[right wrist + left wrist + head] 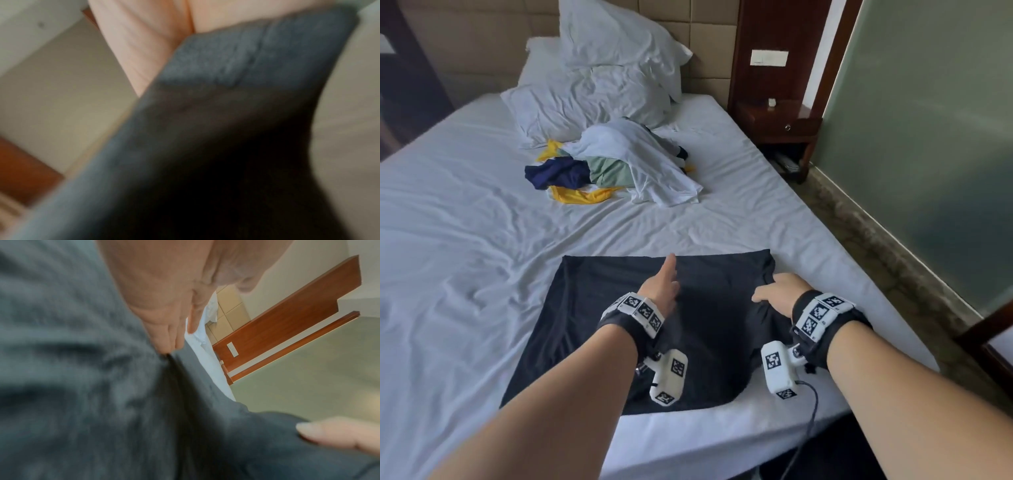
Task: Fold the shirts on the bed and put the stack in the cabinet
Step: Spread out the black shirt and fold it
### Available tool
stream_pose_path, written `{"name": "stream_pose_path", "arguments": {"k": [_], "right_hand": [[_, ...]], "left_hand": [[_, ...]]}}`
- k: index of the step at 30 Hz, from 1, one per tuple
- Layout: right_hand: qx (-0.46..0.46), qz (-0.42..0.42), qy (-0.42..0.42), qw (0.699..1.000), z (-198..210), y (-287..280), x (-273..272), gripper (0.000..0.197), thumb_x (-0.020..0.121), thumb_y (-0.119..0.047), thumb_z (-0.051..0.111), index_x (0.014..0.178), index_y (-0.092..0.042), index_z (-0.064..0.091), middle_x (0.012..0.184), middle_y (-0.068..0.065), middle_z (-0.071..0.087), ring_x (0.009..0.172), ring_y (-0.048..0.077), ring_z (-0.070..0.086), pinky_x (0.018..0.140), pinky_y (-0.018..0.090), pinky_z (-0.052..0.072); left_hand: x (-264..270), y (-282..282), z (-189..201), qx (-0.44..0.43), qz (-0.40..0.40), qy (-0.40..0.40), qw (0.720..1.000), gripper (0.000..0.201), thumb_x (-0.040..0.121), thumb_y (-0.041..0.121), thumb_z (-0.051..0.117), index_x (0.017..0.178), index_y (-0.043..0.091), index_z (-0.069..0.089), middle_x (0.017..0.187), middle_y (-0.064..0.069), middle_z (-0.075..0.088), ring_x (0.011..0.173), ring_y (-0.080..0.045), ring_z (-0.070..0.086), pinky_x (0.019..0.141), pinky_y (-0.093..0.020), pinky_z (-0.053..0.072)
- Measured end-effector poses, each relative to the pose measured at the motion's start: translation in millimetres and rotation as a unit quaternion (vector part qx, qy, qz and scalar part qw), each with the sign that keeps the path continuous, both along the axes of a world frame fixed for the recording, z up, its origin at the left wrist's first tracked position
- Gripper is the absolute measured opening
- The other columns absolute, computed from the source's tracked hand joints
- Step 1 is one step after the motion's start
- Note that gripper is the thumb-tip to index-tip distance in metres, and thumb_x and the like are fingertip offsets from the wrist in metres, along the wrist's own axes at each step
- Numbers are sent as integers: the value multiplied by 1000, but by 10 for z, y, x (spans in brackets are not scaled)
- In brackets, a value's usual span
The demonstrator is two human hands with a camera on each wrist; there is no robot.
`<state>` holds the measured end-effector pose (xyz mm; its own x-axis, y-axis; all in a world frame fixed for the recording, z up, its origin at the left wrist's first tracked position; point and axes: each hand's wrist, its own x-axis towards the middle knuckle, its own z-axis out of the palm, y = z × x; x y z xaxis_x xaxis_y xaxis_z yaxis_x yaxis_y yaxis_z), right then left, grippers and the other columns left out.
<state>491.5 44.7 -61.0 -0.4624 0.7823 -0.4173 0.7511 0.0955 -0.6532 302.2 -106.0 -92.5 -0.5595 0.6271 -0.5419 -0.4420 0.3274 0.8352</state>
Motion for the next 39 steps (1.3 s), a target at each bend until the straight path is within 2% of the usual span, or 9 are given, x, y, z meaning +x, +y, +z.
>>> {"name": "stream_pose_path", "arguments": {"k": [4,8,11,14,18,22,25,29,39], "right_hand": [[31,65,63,995,548,-463,-778,27,78,-25,77,84,-4,60,87,9,64,82,26,63,72,31,50],[38,178,87,979,750,-1313,-1580,27,83,-30,73,80,-8,56,77,6,57,75,25,60,62,30,43],[-44,212,90,972,530,-1911,-1960,35,88,-40,68,104,-10,59,75,9,59,62,23,58,50,27,39],[-84,223,55,970,236,-2167,-2026,58,92,-35,60,142,-12,45,86,14,64,63,23,62,46,26,39],[-18,238,-47,970,7,-1948,-1771,59,94,-30,57,149,-14,41,100,8,65,64,23,64,47,25,42],[64,271,-118,953,-165,-1706,-1604,71,89,-39,62,153,-23,36,104,1,67,61,20,64,58,24,51],[88,305,-135,939,-297,-1668,-1605,88,83,-49,68,157,-24,28,134,5,61,83,23,56,83,31,55],[127,354,-193,906,-448,-1738,-1616,95,82,-55,69,158,-27,20,144,3,54,116,30,60,99,38,50],[225,204,-105,947,-334,-1200,-1623,43,95,-36,49,135,-21,52,140,5,48,127,28,46,101,41,46]], "left_hand": [[-334,-474,340,5,-20,-2,1000,65,98,55,58,136,3,56,130,-19,65,119,-33,63,99,-43,50],[-739,-1235,424,-13,14,6,1000,61,89,60,67,121,7,66,105,-17,75,99,-36,74,87,-50,59],[-890,-1742,254,-52,75,-20,996,71,83,65,73,119,5,64,108,-20,70,98,-39,71,81,-53,60],[-907,-2050,-40,-118,56,-31,991,83,73,63,81,130,6,61,122,-19,67,107,-33,66,97,-50,53],[-952,-2130,-94,-230,9,150,961,39,76,28,89,109,26,68,88,-3,64,65,-17,58,71,-29,54],[-1124,-2151,-19,-202,-2,137,970,38,70,14,88,104,25,74,95,-10,72,85,-31,72,78,-38,61],[-1204,-2322,-65,-227,-44,79,970,54,61,10,89,108,30,72,104,-20,75,97,-42,73,86,-59,59],[-1205,-2461,-153,-237,-67,57,967,47,75,2,83,116,19,68,108,-19,75,96,-39,74,84,-57,60],[-1685,-1708,68,-128,1,111,985,28,94,12,71,121,15,64,93,-11,62,72,-23,59,69,-34,56]]}}
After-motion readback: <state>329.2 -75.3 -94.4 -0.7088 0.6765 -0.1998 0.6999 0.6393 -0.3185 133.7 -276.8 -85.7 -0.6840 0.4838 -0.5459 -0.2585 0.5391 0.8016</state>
